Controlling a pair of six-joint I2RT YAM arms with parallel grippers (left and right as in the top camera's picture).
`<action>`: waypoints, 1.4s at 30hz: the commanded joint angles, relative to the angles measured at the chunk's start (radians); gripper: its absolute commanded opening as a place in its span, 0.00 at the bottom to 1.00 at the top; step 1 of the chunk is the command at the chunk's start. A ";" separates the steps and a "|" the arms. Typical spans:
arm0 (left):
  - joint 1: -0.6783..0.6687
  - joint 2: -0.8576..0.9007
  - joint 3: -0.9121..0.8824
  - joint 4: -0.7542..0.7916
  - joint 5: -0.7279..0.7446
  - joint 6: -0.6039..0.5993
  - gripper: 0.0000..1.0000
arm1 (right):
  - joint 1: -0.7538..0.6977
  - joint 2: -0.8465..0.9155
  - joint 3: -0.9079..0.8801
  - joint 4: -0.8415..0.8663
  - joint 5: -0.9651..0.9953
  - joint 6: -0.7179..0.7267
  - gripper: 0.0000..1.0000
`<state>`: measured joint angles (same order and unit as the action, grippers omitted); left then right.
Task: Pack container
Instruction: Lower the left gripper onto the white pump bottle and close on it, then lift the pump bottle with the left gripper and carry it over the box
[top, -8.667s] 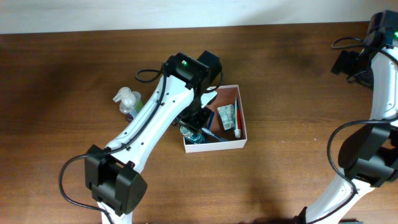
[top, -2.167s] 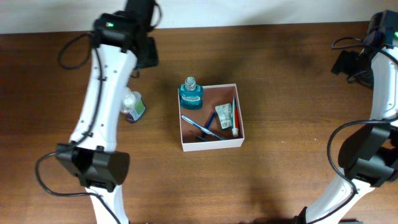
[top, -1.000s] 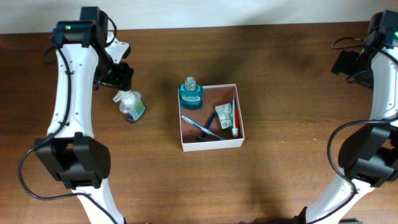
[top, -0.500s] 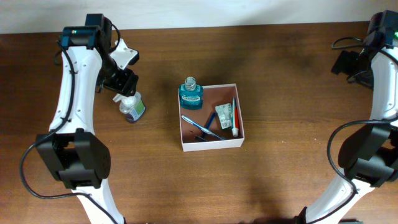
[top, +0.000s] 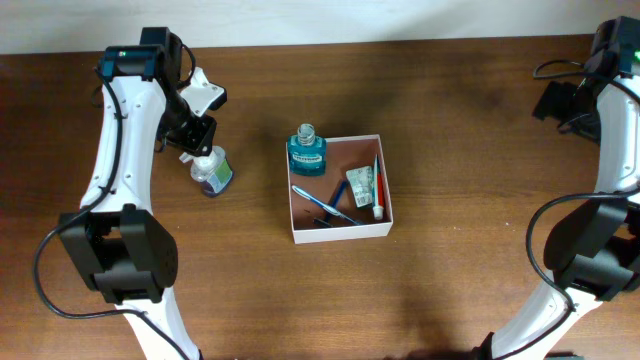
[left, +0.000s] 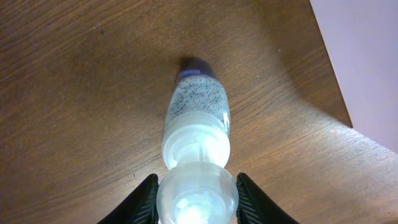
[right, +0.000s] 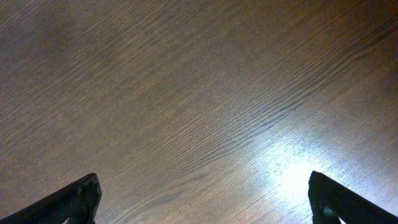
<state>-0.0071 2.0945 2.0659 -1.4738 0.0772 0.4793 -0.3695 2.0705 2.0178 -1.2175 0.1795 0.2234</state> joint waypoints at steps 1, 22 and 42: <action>0.003 -0.013 -0.004 -0.002 0.013 0.013 0.36 | 0.002 -0.003 0.005 0.003 0.012 -0.006 0.98; -0.076 -0.149 0.153 -0.019 0.013 0.012 0.23 | 0.002 -0.003 0.005 0.003 0.012 -0.006 0.98; -0.332 -0.369 0.154 -0.024 0.065 0.040 0.19 | 0.002 -0.003 0.005 0.003 0.012 -0.006 0.98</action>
<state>-0.2985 1.7699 2.1918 -1.5036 0.0803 0.4793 -0.3695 2.0705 2.0178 -1.2175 0.1795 0.2234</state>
